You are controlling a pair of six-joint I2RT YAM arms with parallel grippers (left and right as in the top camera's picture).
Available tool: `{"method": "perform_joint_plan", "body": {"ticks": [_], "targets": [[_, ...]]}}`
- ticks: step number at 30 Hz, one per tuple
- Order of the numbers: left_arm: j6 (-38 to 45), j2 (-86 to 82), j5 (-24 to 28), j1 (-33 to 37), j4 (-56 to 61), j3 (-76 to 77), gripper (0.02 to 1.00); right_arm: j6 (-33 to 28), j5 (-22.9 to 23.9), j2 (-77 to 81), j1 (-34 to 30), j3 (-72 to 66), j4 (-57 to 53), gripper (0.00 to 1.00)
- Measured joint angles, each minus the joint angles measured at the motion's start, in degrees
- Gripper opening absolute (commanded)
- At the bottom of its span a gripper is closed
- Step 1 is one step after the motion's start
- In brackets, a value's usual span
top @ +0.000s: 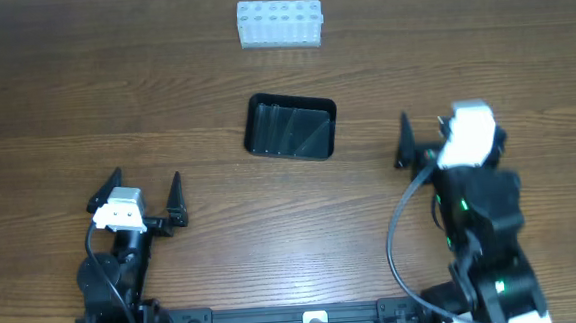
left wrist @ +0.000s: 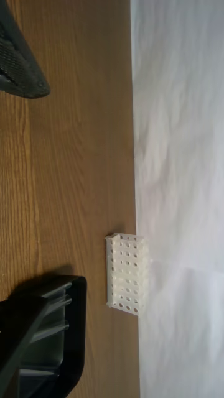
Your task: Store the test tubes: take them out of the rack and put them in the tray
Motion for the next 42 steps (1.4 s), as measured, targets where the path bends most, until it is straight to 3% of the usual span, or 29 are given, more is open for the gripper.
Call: {"method": "perform_joint_plan", "body": {"ticks": [7,22,30,37,42], "targets": [[0.00,0.00,0.02,0.00,0.00,0.00,1.000,-1.60,-4.48,-14.82,-3.72,-15.21,6.10,0.993],[0.00,0.00,0.02,0.00,0.00,0.00,1.000,-3.45,-4.76,-21.51,-3.72,-31.01,21.68,0.991],[0.00,0.00,0.02,0.00,0.00,0.00,1.000,-3.67,-4.79,-21.62,-3.72,-32.33,20.92,0.993],[-0.02,0.00,0.00,0.00,0.00,0.00,1.000,-4.04,-4.76,-29.24,-3.89,-32.33,10.97,0.993],[-0.02,0.00,0.00,0.00,0.00,0.00,1.000,-4.07,-4.96,-30.40,-6.08,-32.33,10.80,0.993]]}}
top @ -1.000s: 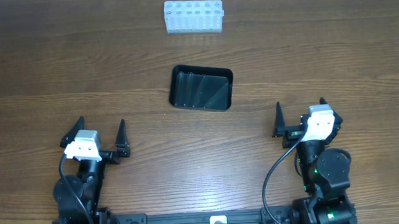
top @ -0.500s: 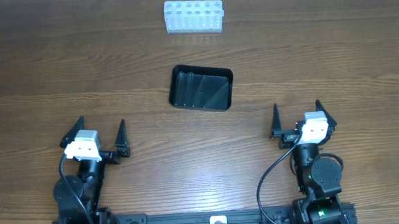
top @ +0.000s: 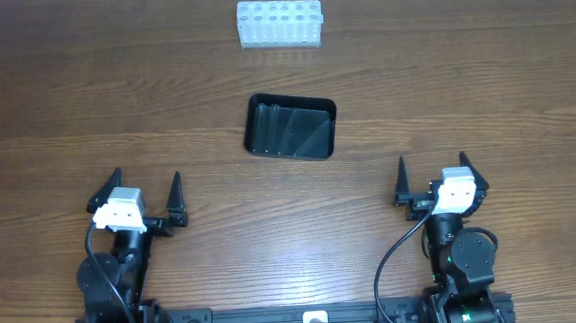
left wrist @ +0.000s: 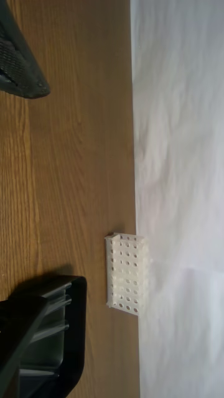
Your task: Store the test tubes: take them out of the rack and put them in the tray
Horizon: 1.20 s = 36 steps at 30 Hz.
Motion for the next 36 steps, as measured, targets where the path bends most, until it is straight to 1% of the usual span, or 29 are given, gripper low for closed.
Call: {"method": "perform_joint_plan", "body": {"ticks": [5,8,12,17,22,36], "targets": [[0.00,0.00,0.00,0.00,0.00,0.00,1.000,0.00,-0.68,-0.04,-3.87,0.00,-0.11,0.991],[0.00,0.00,0.00,0.00,0.00,0.00,1.000,0.00,-1.57,-0.07,-4.92,0.00,-0.15,0.991],[0.00,0.00,0.02,0.00,0.00,0.00,0.998,0.35,-2.36,-0.07,-4.98,0.00,-0.20,0.991],[0.00,0.00,0.00,0.00,0.00,0.00,1.000,3.15,-2.40,-0.07,-4.98,0.00,-0.26,0.991],[0.02,0.00,0.00,0.00,0.00,0.00,0.998,4.35,-2.43,-0.07,-4.98,0.00,-0.33,0.991],[0.02,0.00,0.00,0.00,0.00,0.00,1.000,4.57,-2.58,-0.07,-4.98,0.00,-0.35,0.991]]}}
